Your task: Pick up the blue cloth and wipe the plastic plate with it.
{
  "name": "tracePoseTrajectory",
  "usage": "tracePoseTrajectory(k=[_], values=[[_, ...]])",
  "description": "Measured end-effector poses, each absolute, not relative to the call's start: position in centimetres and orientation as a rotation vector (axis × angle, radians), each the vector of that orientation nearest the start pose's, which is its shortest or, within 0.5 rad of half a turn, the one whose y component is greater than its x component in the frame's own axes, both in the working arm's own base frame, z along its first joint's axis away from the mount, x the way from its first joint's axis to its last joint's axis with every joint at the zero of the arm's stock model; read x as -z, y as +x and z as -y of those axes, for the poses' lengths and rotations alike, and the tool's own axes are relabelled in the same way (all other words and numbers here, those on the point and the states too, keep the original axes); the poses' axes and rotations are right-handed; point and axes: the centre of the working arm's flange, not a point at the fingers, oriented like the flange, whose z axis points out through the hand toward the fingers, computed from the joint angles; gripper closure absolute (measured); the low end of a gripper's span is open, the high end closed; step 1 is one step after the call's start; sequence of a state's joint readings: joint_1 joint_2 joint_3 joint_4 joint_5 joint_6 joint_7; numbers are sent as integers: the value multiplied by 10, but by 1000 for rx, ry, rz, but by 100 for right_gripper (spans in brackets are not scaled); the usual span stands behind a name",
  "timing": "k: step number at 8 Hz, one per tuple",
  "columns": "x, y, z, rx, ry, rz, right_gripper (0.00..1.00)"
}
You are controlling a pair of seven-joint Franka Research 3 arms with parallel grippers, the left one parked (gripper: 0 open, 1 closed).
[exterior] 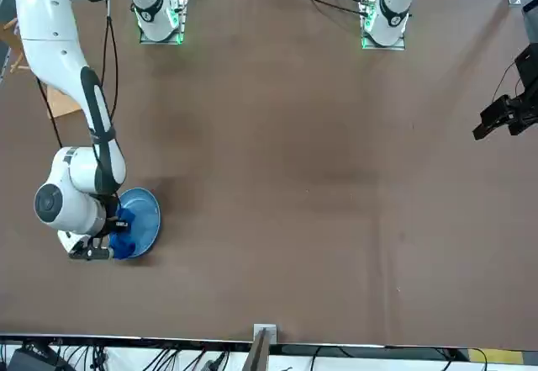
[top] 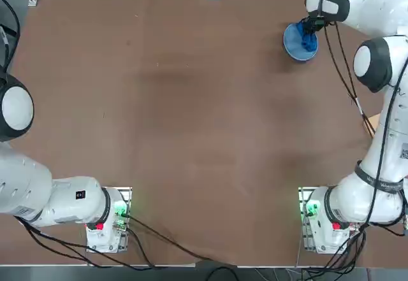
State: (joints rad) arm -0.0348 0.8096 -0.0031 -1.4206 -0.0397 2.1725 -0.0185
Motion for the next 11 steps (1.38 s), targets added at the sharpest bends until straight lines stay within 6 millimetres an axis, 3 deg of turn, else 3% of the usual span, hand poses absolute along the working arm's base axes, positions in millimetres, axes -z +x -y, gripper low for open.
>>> tracePoseTrajectory(k=[4,7,9,11], values=[[-233,705,21,-324,-3119,-17,94],[-280,702,2,-360,-3096,-45,94],[-325,696,-41,-339,-3070,-92,94],[-358,678,-109,-354,-3046,-155,94]])
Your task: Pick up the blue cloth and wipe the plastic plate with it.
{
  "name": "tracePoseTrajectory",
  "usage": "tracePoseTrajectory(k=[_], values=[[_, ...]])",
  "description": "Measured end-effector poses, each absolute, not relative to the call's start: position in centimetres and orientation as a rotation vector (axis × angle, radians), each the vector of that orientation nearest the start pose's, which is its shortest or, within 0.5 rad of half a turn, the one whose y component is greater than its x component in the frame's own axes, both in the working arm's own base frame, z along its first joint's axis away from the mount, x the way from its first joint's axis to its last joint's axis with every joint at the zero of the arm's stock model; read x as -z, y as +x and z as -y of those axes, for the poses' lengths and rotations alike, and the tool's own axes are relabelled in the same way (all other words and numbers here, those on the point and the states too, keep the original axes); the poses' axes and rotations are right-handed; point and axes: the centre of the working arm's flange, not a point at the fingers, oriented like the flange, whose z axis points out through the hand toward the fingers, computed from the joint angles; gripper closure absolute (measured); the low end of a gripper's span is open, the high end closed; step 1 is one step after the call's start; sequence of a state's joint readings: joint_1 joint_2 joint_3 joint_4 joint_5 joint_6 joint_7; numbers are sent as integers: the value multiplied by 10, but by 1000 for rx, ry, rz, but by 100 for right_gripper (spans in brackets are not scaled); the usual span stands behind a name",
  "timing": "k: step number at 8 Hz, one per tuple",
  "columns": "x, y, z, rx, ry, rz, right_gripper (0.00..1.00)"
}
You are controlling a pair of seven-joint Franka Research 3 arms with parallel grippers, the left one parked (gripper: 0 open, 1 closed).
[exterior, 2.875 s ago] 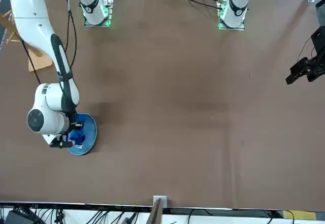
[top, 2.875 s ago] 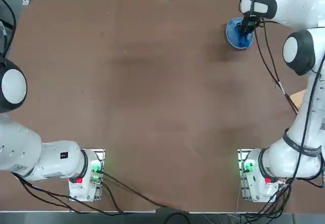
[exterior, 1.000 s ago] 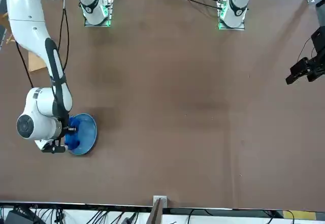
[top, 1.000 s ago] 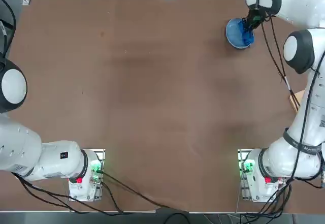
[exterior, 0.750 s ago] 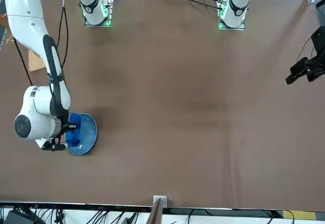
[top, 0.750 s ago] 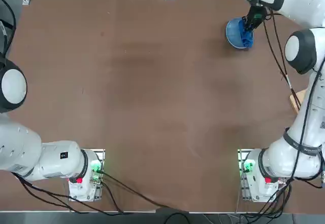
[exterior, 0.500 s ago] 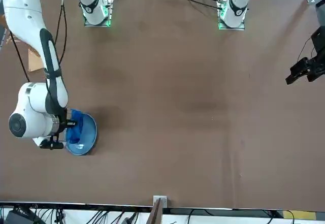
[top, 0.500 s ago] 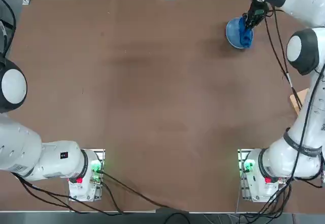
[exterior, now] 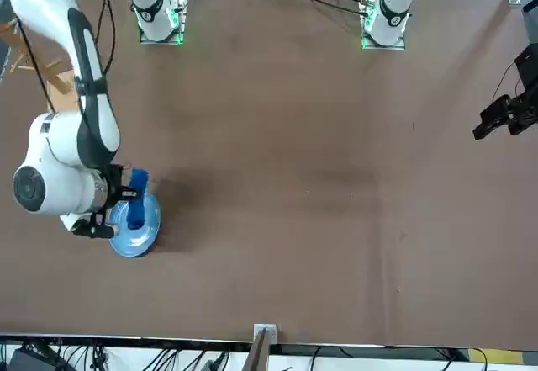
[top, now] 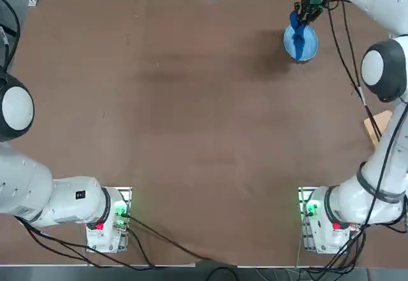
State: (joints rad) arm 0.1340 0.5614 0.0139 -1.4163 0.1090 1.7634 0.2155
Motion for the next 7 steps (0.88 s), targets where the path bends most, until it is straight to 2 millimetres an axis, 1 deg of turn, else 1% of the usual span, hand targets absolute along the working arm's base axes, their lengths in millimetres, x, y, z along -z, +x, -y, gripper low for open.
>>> tracePoseTrajectory(k=[1,2,3,4,5,7], values=[[-365,665,-144,-374,-3030,-176,94],[-367,650,-173,-404,-3019,-193,94],[-364,635,-195,-441,-3009,-205,94],[-359,619,-213,-480,-3000,-214,94],[-355,604,-227,-517,-2999,-219,94],[-345,575,-241,-586,-3012,-232,94]])
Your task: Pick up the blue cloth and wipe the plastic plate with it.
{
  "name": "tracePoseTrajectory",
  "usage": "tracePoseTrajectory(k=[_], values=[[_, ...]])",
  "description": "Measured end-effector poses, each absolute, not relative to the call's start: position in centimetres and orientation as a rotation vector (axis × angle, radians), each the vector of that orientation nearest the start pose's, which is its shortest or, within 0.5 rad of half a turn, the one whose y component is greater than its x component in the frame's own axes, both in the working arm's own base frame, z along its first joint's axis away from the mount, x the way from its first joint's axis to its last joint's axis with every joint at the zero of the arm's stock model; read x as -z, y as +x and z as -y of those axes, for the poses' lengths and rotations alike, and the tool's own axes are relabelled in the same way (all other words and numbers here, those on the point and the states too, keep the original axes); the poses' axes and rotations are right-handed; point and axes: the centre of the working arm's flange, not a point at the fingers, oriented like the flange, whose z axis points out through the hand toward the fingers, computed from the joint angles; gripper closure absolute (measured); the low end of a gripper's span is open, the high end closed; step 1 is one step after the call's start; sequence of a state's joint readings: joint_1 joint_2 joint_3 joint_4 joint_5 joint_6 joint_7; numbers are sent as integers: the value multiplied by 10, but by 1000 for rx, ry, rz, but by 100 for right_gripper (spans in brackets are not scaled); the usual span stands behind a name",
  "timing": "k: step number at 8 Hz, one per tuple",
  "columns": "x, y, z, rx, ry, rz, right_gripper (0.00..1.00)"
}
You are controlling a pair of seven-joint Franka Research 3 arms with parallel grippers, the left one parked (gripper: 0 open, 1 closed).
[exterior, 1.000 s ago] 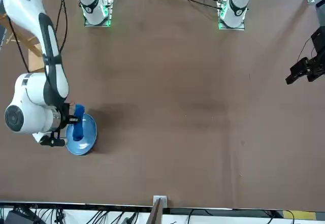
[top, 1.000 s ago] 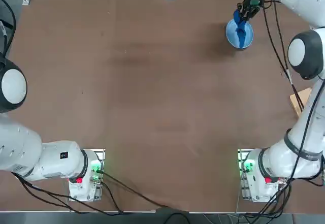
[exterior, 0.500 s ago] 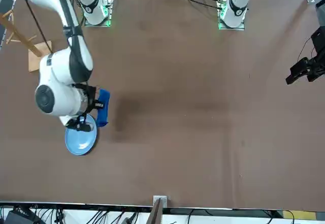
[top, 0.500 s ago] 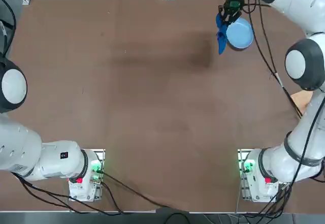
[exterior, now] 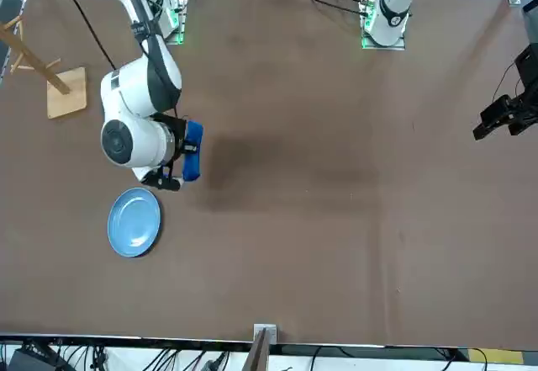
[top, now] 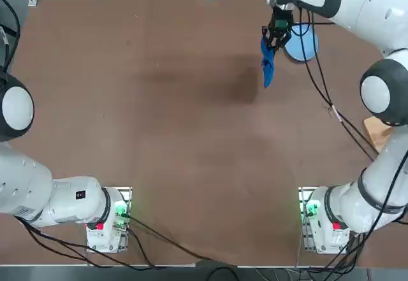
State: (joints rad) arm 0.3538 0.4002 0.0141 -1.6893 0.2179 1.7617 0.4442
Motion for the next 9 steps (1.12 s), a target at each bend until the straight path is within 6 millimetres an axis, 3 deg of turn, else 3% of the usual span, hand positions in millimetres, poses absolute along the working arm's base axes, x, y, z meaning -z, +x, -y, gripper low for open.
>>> tracePoseTrajectory(k=[3,7,9], values=[[-326,543,-249,-619,-3031,-243,94],[-250,495,-260,-491,-3062,-222,94],[-228,477,-263,-466,-3075,-206,94]])
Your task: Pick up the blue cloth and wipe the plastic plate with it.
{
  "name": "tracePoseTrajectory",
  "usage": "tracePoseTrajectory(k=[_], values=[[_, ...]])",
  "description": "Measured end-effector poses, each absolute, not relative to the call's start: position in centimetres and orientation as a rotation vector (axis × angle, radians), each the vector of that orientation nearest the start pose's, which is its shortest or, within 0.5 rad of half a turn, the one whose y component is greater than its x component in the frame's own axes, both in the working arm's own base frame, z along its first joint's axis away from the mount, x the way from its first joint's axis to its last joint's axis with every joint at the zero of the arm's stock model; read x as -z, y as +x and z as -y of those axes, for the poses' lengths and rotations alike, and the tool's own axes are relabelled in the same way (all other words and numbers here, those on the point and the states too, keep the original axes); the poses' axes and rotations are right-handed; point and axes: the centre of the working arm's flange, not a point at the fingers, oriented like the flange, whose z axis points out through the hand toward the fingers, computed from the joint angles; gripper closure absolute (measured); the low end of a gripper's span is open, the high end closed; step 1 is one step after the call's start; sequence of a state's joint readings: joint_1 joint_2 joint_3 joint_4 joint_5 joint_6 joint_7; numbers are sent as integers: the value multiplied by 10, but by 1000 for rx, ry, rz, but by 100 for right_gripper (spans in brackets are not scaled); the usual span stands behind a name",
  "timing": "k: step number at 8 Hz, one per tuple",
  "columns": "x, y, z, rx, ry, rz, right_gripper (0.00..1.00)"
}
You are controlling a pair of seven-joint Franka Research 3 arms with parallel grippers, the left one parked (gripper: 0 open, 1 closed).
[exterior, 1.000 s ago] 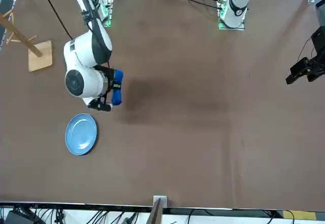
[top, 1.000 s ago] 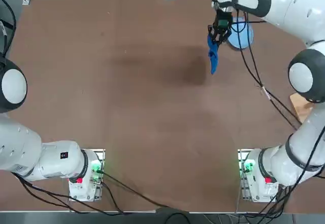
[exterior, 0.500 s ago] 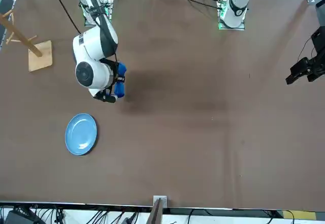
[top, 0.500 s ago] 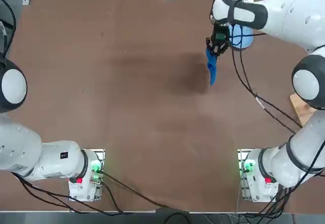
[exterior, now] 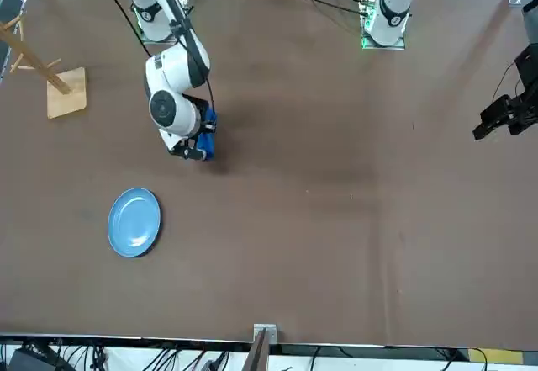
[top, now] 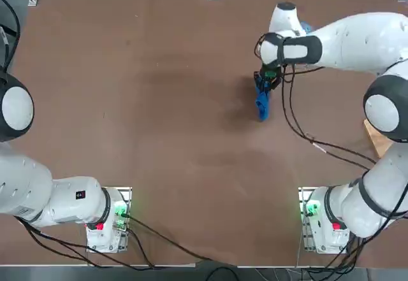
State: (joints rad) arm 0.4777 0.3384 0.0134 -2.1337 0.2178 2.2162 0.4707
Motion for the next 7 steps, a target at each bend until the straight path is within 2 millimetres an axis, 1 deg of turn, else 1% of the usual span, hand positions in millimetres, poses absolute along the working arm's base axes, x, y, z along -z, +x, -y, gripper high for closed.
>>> tracePoseTrajectory(k=[2,3,5,6,7], values=[[-225,477,-261,-452,-3076,-212,93],[-227,479,-261,-439,-3074,-216,81],[-240,493,-262,-381,-3070,-214,47],[-252,504,-260,-329,-3076,-204,29],[-266,522,-252,-261,-3087,-201,11]])
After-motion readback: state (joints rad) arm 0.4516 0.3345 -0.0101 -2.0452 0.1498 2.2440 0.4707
